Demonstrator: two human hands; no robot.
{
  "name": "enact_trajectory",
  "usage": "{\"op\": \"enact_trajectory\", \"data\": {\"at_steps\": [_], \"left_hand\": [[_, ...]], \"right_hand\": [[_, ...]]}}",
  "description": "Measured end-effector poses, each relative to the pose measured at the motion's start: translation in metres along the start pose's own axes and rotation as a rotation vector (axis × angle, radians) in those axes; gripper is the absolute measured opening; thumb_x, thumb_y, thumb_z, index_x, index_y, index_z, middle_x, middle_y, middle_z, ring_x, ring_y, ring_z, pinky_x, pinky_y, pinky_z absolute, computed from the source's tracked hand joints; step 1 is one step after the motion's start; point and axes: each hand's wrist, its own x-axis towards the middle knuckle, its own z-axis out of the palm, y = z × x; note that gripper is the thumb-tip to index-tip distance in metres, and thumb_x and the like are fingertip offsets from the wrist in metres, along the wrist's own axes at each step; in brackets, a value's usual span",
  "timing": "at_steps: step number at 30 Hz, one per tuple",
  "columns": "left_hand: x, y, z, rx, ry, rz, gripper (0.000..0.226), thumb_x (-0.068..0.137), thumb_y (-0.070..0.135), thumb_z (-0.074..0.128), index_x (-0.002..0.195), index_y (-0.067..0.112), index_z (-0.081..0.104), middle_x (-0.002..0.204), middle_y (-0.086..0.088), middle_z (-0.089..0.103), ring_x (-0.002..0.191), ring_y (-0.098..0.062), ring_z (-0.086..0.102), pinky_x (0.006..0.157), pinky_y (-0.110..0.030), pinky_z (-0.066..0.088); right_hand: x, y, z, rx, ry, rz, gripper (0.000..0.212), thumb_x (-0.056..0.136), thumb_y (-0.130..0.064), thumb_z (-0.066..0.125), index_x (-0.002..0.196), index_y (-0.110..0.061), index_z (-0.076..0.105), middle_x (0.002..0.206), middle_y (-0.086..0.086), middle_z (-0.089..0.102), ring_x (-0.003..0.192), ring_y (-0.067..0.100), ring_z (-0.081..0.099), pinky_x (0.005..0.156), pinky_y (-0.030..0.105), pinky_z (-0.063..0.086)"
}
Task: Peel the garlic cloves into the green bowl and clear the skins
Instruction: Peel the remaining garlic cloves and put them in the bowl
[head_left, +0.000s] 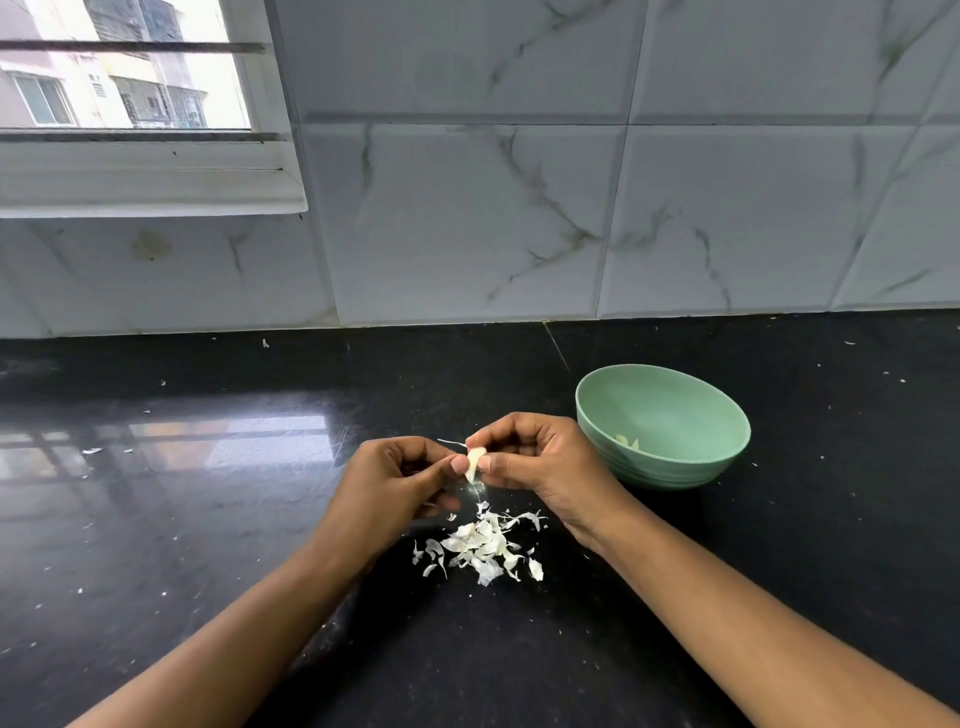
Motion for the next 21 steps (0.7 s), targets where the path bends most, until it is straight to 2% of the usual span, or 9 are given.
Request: {"op": "enact_trajectory", "data": {"at_steps": [3,7,12,17,21], "left_hand": [[0.0,-0.002,0.002,0.026,-0.01,0.022,0.009,0.086,0.015,0.066,0.078,0.01,0.066,0.066,-0.011,0.066,0.057,-0.018,0.066,0.06,-0.032,0.058],[-0.002,-0.004,0.002,0.106,-0.024,0.076,0.012,0.089,0.017,0.062,0.079,0.011,0.062,0.065,-0.015,0.063,0.053,-0.02,0.063,0.06,-0.039,0.056],[-0.002,-0.001,0.005,0.044,-0.084,0.011,0.014,0.095,0.013,0.052,0.083,0.007,0.055,0.069,-0.01,0.056,0.044,-0.014,0.056,0.043,-0.025,0.043],[-0.004,0.003,0.008,-0.157,-0.123,-0.128,0.017,0.098,0.015,0.046,0.083,0.009,0.053,0.061,0.003,0.057,0.04,-0.011,0.051,0.033,-0.019,0.035],[0.0,0.002,0.003,-0.202,-0.061,-0.184,0.017,0.096,0.016,0.049,0.081,0.009,0.052,0.074,-0.008,0.056,0.04,-0.012,0.05,0.032,-0.017,0.034]], "right_hand": [[0.0,-0.004,-0.002,0.023,-0.021,0.05,0.014,0.079,0.004,0.069,0.084,-0.008,0.071,0.081,0.004,0.071,0.078,0.012,0.067,0.071,0.023,0.058],[0.0,-0.004,-0.003,0.043,-0.016,0.085,0.01,0.078,-0.001,0.072,0.086,-0.007,0.07,0.077,0.003,0.071,0.075,0.011,0.068,0.07,0.024,0.058],[0.002,-0.005,-0.004,0.174,-0.028,0.133,0.016,0.079,0.008,0.065,0.083,-0.007,0.07,0.078,0.006,0.072,0.07,0.013,0.069,0.067,0.022,0.058],[0.002,-0.009,-0.007,0.305,-0.072,0.169,0.017,0.081,0.01,0.06,0.089,-0.003,0.068,0.08,0.007,0.071,0.071,0.012,0.069,0.065,0.021,0.058],[0.005,-0.014,-0.014,0.35,-0.076,0.17,0.017,0.081,0.008,0.06,0.092,-0.002,0.067,0.083,0.008,0.072,0.073,0.011,0.069,0.064,0.02,0.058]]}}
